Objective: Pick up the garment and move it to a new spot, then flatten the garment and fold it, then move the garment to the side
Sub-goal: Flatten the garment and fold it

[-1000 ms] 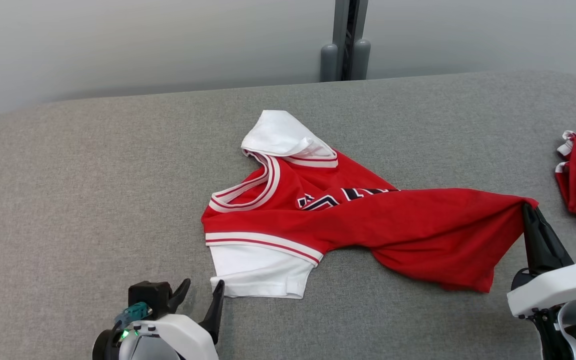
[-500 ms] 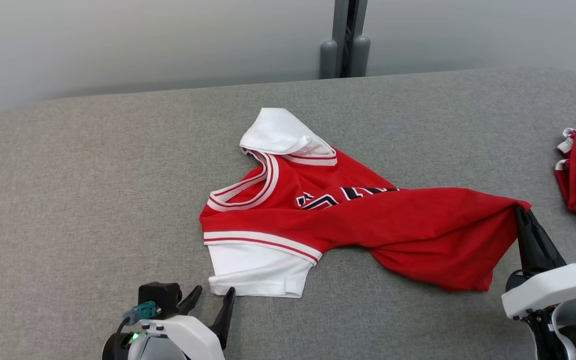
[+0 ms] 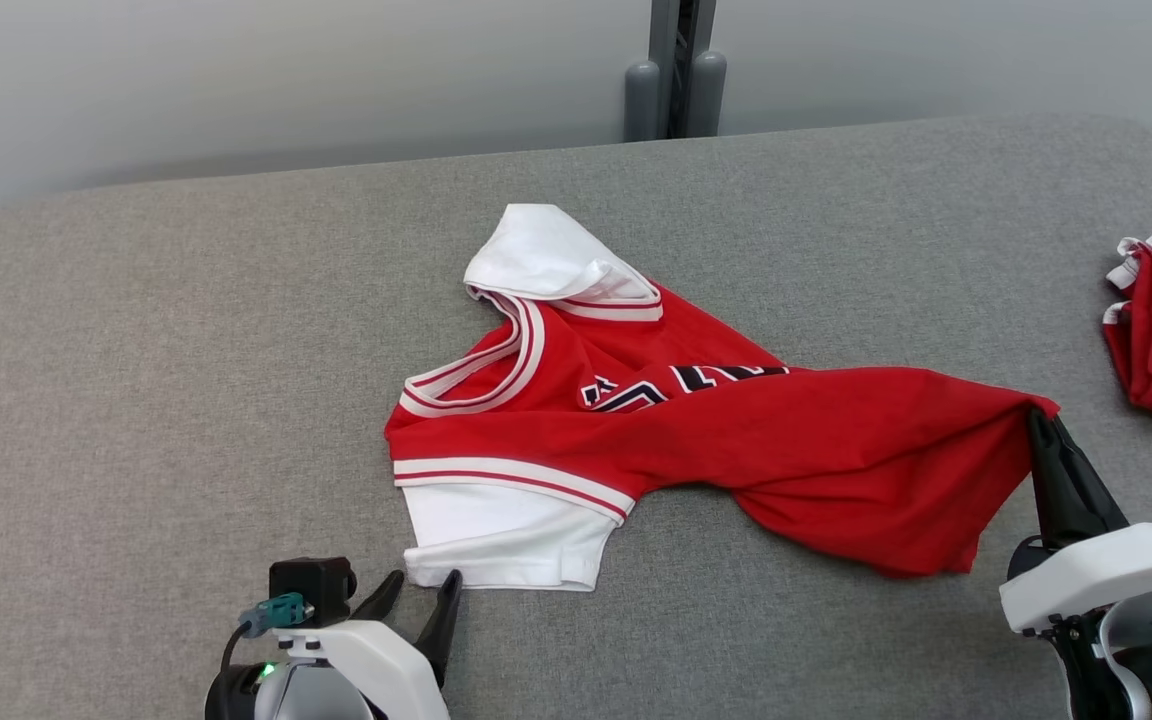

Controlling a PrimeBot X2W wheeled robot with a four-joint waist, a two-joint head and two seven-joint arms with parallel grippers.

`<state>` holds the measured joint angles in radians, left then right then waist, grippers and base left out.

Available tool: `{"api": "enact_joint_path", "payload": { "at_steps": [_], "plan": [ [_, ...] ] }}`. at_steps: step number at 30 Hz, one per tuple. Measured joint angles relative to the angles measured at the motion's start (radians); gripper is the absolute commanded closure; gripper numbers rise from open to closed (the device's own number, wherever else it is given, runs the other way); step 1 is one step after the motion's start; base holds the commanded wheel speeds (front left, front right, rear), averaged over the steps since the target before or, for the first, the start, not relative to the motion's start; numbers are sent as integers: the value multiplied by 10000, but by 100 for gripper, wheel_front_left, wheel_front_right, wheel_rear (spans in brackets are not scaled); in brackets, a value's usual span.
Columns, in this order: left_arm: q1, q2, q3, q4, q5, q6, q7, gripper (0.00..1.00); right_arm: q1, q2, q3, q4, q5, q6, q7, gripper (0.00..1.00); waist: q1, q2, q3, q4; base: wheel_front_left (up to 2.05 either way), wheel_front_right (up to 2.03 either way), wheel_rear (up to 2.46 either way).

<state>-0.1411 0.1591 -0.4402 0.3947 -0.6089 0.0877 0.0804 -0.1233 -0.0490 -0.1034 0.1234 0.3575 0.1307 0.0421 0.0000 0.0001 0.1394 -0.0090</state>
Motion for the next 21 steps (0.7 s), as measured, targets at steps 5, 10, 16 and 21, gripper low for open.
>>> {"api": "enact_joint_path", "payload": {
  "at_steps": [5,10,16,21],
  "plan": [
    [-9,-146,104,77,-278,-178,-161,100,-3,0,10,61,0,0,-17,100,-1,0,-8,51,0,0,0],
    [-66,-155,169,121,-339,-343,-479,100,-9,0,35,128,0,0,-33,100,0,0,-55,99,0,0,0],
    [-90,-81,173,-25,-337,-523,-876,100,-7,0,65,247,0,0,-75,100,0,0,-251,135,0,0,0],
    [-12,-8,163,-617,-564,-861,-905,100,-9,2,73,255,0,0,-230,100,0,0,-582,141,0,0,0]
  ]
}}
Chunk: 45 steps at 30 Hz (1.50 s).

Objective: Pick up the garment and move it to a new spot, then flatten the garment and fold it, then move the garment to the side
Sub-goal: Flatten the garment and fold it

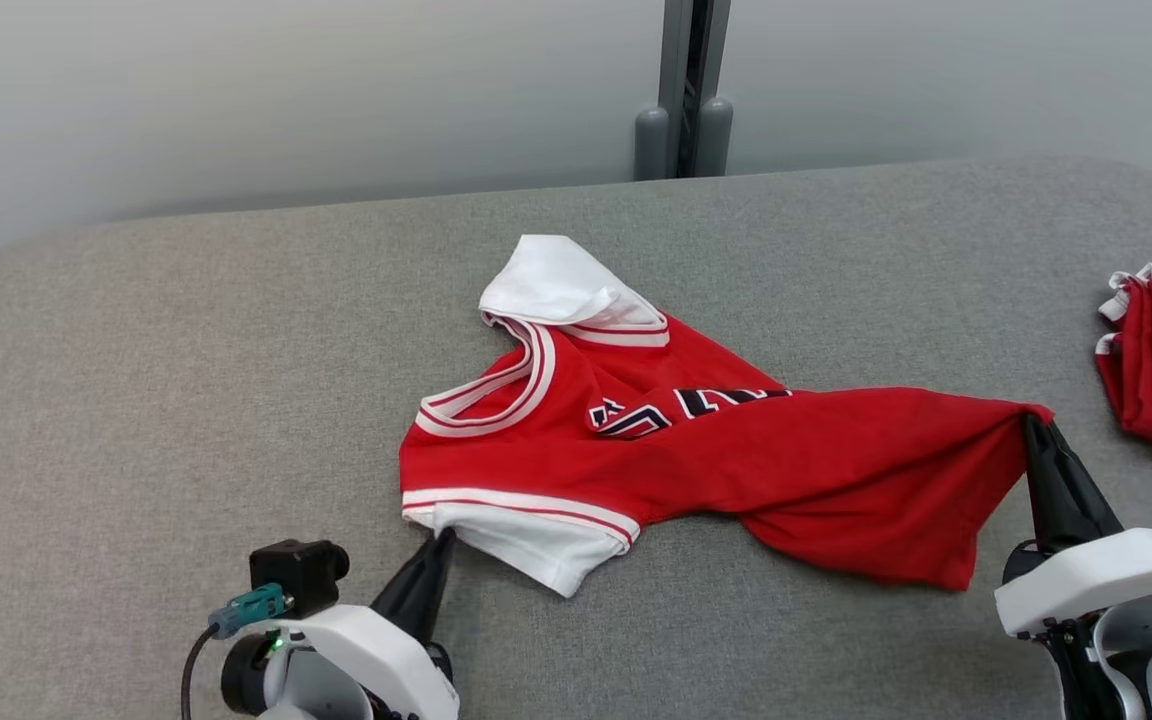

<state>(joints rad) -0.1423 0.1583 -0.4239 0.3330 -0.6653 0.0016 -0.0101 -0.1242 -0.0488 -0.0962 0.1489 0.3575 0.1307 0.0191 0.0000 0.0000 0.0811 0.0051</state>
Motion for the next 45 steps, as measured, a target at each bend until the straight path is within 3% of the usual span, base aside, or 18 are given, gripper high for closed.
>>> {"api": "enact_joint_path", "payload": {
  "at_steps": [3,8,12,20,22,23,30,34,41,45],
  "plan": [
    [236,-21,-2,-669,-631,-433,497,100,-75,-2,25,-21,-38,0,-71,100,0,0,-238,-12,0,0,0],
    [310,430,286,-2230,-1108,-550,972,100,-404,-148,192,-123,-153,0,-105,100,0,0,-547,-53,0,0,0],
    [238,426,867,-3591,-1751,-522,1022,100,-816,-435,516,-171,-221,0,-2,100,0,0,-728,-121,0,0,0],
    [-1058,96,2077,-5254,-2805,194,1175,100,-2102,-1198,997,-268,-35,0,439,100,0,0,-908,-249,0,0,0],
    [-1857,-132,2485,-5611,-3160,635,1327,100,-2867,-1582,1080,-286,-35,0,522,100,0,0,-931,-297,0,0,0],
    [-1857,-132,2485,-5611,-3160,635,1327,100,-2867,-1582,1080,-286,-35,0,522,100,0,0,-931,-297,0,0,0],
    [-3438,-481,3333,-6004,-3601,1894,1436,100,-4627,-1860,1062,-407,-42,0,752,100,0,0,-889,-434,0,0,0],
    [-4474,-489,3473,-5977,-3948,2291,1914,100,-5541,-2021,1081,-468,-59,2,1129,100,0,0,-612,-457,0,0,0],
    [-7507,4,3442,-4554,-3870,2897,2980,100,-8166,-2192,1340,224,169,2,1847,100,0,0,615,-485,0,0,0],
    [-9787,320,3415,-3016,-3689,2995,3266,100,-10274,-2242,1712,1333,288,0,1912,100,0,0,1614,-545,0,0,0]
  ]
}}
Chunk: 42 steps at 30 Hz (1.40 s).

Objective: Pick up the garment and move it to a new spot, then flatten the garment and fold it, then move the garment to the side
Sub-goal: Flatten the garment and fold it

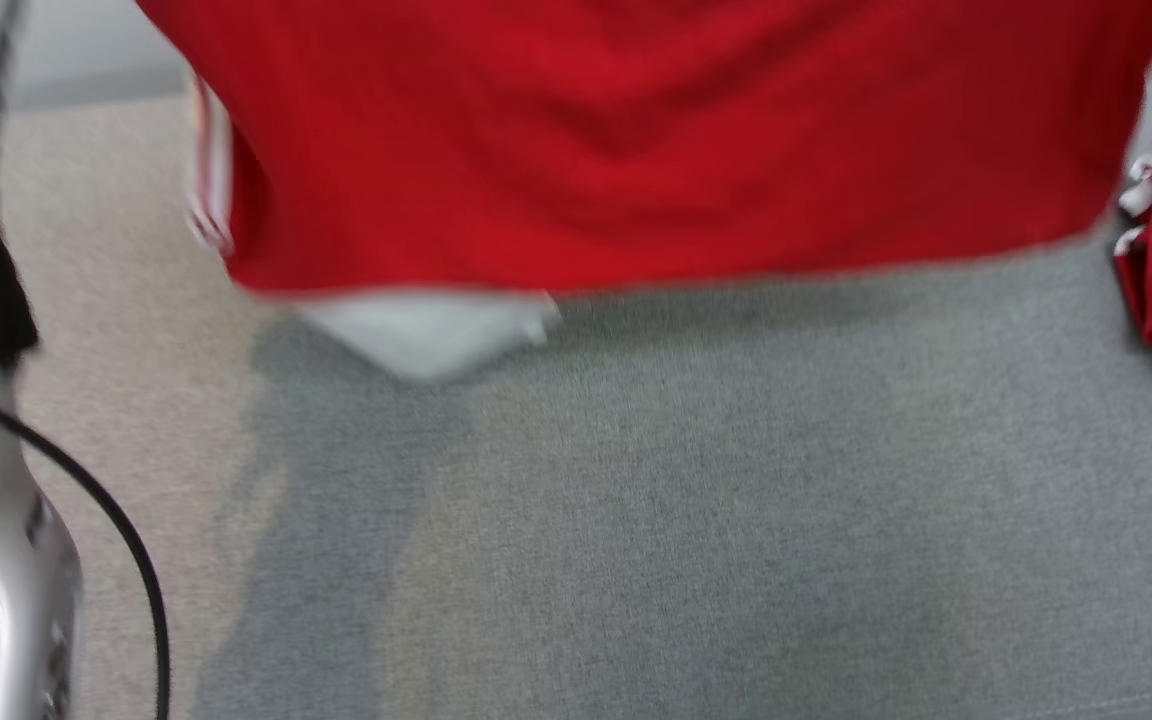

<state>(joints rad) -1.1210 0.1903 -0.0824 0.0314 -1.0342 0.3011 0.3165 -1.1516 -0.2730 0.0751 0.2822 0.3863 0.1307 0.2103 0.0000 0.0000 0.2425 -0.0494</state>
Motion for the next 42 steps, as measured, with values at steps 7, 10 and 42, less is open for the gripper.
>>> {"api": "enact_joint_path", "payload": {
  "at_steps": [7,10,42],
  "plan": [
    [-3563,-52,81,3177,579,-1191,-1578,100,-3301,190,293,2842,-314,2,-2201,100,0,-1,1634,-277,0,0,0],
    [-4913,-242,313,4159,579,-1858,-2660,100,-4400,290,341,3931,-744,2,-3501,100,0,0,2199,-406,0,0,0],
    [959,1151,-3588,7005,1246,-4295,-3632,100,464,-370,5436,6424,3956,4,-4706,100,0,0,2664,755,0,0,0]
  ]
}}
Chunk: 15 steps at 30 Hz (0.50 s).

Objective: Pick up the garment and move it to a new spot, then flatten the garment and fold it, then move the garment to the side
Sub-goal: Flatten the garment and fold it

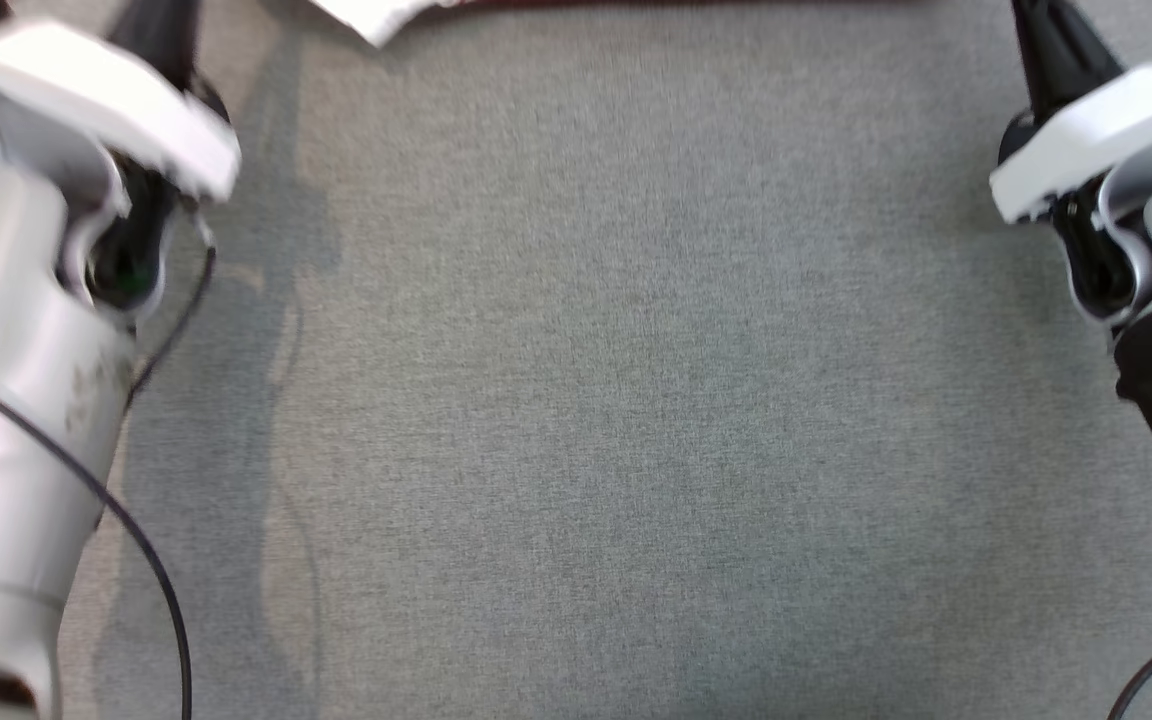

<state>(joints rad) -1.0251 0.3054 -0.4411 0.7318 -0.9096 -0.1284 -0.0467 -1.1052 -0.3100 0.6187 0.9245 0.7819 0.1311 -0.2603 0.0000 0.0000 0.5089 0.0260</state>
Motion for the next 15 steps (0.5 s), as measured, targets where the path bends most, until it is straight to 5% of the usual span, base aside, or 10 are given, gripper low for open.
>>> {"api": "enact_joint_path", "payload": {
  "at_steps": [15],
  "plan": [
    [2834,1858,-2807,-1605,86,-12,479,100,1418,-4,518,330,625,0,0,100,0,0,-1948,59,0,0,0]
  ]
}}
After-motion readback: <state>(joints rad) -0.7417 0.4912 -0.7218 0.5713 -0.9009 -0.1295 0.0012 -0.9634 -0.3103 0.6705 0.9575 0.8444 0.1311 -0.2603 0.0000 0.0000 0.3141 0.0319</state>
